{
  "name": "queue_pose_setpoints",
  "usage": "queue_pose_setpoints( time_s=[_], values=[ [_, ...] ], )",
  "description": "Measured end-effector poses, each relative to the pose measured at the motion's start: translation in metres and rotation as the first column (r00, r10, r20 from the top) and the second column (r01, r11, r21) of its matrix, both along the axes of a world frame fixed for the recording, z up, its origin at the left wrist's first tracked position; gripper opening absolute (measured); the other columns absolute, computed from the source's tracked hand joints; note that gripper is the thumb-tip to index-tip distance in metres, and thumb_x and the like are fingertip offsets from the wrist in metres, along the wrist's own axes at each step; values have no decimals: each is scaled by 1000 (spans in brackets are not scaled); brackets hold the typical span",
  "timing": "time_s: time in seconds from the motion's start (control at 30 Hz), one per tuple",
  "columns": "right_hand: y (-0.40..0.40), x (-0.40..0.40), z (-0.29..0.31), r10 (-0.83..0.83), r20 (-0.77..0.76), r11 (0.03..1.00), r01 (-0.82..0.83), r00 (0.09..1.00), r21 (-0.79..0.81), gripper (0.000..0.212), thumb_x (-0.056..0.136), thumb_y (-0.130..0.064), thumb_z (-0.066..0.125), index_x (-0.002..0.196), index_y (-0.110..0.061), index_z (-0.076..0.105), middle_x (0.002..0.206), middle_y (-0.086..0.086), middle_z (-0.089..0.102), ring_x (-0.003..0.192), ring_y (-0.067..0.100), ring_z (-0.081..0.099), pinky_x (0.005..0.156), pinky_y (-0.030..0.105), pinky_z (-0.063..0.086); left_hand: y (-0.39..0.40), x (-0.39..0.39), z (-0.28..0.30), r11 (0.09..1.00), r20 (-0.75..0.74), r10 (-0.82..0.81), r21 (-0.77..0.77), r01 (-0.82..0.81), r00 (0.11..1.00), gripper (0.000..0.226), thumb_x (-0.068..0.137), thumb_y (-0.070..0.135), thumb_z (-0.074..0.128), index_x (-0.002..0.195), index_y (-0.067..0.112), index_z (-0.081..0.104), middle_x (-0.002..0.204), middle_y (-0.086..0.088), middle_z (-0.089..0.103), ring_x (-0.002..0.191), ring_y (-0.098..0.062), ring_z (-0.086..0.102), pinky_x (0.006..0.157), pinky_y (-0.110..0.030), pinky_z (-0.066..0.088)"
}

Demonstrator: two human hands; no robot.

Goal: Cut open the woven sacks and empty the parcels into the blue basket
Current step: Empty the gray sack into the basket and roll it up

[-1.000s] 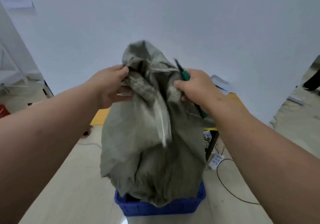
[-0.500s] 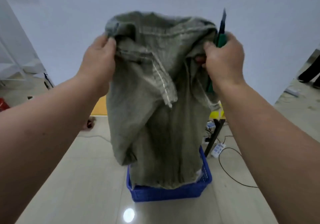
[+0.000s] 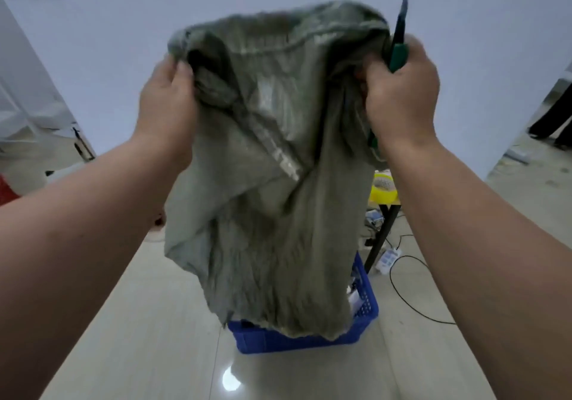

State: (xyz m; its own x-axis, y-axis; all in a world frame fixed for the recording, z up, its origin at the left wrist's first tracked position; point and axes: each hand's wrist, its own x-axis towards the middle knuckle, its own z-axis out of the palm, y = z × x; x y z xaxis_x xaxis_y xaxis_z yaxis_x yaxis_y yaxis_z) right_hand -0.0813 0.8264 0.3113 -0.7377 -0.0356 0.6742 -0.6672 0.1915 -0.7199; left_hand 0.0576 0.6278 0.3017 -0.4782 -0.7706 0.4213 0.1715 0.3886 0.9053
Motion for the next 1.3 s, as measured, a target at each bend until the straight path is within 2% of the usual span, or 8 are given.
queue_pose_setpoints(
  time_s=[0.07,0.2,0.3,0.47,0.67,0.97,1.13,1.3],
  values=[
    [-1,1,8,65,-154,998,-66,986,1,4,88,-20,59,85,-18,60,72,-13,52,67,4,47,65,25,40,4,-6,4,992,-90,77,-89,-85,993,33,103,28,36,130,20,53,118,9,60,104,0,57,88,-10,44],
    [6,-13,-36,128,502,807,-384,855,449,16,86,-6,58,78,-20,59,87,8,69,74,27,71,47,20,45,8,-14,-49,967,535,-171,253,35,827,28,100,30,41,117,19,60,129,-9,60,120,-30,57,90,-39,42],
    [19,-24,-43,99,520,929,-266,848,257,18,90,-13,53,75,-22,53,77,6,65,57,19,69,43,22,44,4,-18,-52,940,411,-113,339,-36,904,19,94,31,44,84,26,61,98,2,63,111,-26,62,83,-40,45],
    [13,-36,-14,159,54,986,-161,986,32,21,90,-26,55,71,-32,46,67,-7,57,69,30,66,67,44,53,2,-36,-5,984,-31,126,129,-121,991,22,91,43,46,88,32,65,103,2,67,104,-24,65,91,-44,55],
    [8,-38,-62,211,544,862,-417,812,287,19,89,-19,60,70,-18,56,67,3,60,62,25,59,67,39,50,46,-38,-53,958,599,-237,273,84,765,23,100,30,45,93,20,64,86,-2,69,65,-19,66,78,-34,44],
    [5,-4,-100,349,790,678,-718,503,157,47,79,-57,71,110,-24,60,99,-10,66,89,12,62,74,32,52,66,-46,-70,800,412,-403,592,96,817,24,102,31,44,99,15,62,76,-7,67,59,-22,62,76,-43,56],
    [-4,2,-107,353,776,619,-753,522,224,47,74,-24,82,113,-25,56,102,-5,68,91,13,66,84,35,55,68,-48,-72,698,241,-439,698,160,865,22,103,26,43,104,18,63,79,-6,69,59,-17,68,57,-34,56],
    [3,-16,-97,386,756,607,-763,529,223,41,78,-23,75,117,-21,63,104,5,72,91,25,69,87,48,56,51,-40,-70,949,466,-272,276,154,842,70,92,10,56,148,39,24,124,2,60,106,-17,61,87,-37,52]
  ],
)
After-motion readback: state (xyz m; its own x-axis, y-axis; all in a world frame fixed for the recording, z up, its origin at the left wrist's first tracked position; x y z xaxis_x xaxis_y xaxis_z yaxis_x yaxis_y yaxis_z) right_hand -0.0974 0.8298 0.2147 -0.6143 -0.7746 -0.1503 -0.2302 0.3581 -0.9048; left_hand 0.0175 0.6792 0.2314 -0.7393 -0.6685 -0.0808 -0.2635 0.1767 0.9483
